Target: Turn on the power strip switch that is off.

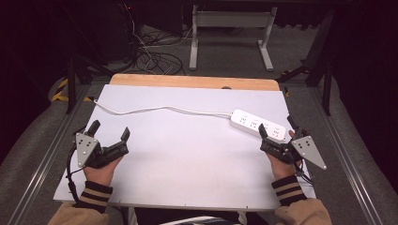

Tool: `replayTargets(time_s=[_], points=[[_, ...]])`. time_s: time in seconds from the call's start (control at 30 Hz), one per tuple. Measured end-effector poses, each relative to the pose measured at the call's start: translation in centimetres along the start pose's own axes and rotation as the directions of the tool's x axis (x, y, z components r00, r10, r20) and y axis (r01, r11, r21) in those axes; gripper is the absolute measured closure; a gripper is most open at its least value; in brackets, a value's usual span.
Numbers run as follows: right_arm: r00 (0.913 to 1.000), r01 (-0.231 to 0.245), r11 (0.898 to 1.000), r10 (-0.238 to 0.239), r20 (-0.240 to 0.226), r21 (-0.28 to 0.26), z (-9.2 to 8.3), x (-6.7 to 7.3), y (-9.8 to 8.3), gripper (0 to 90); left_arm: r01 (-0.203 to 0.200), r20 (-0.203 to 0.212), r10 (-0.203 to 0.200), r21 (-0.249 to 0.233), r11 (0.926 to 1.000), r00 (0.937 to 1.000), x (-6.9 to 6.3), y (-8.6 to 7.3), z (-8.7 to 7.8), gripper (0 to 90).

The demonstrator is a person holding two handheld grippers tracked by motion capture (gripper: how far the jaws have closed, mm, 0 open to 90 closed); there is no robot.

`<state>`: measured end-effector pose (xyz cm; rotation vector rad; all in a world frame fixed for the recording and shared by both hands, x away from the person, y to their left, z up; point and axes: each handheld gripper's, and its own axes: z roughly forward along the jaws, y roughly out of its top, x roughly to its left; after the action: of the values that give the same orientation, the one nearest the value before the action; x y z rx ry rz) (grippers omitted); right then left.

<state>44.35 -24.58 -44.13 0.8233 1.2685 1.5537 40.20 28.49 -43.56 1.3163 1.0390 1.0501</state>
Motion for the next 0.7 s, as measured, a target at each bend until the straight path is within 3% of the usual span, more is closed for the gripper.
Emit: replayTargets(time_s=[0.7], points=[[0.9998,0.015,1.0,-0.014,-0.01,0.022,0.18,0.15,-0.19,4.0,-0.002,0.001,0.002,0.0,1.0,1.0,0.01,-0.02,-0.04,0.8]])
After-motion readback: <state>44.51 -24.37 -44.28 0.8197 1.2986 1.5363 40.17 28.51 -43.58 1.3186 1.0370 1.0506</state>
